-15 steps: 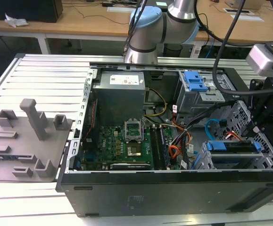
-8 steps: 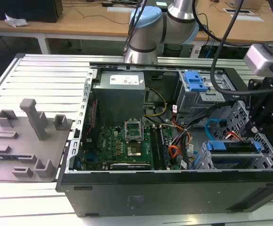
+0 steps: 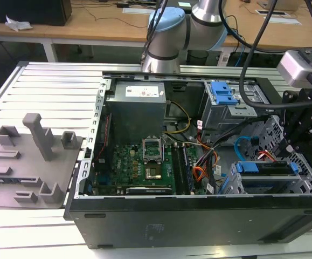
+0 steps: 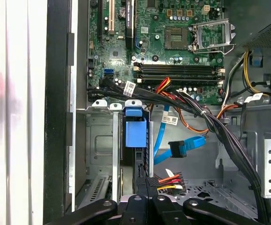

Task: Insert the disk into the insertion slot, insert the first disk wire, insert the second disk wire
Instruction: 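Insert the first disk wire, then insert the second disk wire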

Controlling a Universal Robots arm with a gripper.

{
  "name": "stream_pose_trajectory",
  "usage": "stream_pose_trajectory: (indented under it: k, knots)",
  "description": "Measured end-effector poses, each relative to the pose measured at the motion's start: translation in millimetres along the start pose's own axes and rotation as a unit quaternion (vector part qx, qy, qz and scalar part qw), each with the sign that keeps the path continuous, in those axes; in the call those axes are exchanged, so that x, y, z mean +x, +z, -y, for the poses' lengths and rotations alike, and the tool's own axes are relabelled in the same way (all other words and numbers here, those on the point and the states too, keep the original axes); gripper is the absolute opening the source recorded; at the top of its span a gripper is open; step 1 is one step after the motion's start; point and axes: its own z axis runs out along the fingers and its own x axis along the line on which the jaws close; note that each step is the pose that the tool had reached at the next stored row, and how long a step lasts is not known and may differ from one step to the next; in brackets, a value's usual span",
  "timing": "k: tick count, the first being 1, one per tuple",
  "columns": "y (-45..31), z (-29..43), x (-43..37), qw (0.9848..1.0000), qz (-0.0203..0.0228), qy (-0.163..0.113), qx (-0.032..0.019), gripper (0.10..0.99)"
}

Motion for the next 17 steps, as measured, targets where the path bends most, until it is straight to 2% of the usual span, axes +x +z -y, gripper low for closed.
stream_pose_trajectory:
  k: [9,10,11,15,17]
  knots:
    - [0.0,-0.6,0.0,1.0,0.0,0.0,0.0,0.114]
    - [0.0,-0.7,0.0,1.0,0.0,0.0,0.0,0.235]
    - [0.0,-0.8,0.0,1.0,0.0,0.0,0.0,0.298]
    - [-0.5,-0.8,0.0,1.0,-0.0001,0.0,0.0,0.298]
    - [-3.2,-0.9,-0.1,1.0,-0.0001,0.0,0.0,0.298]
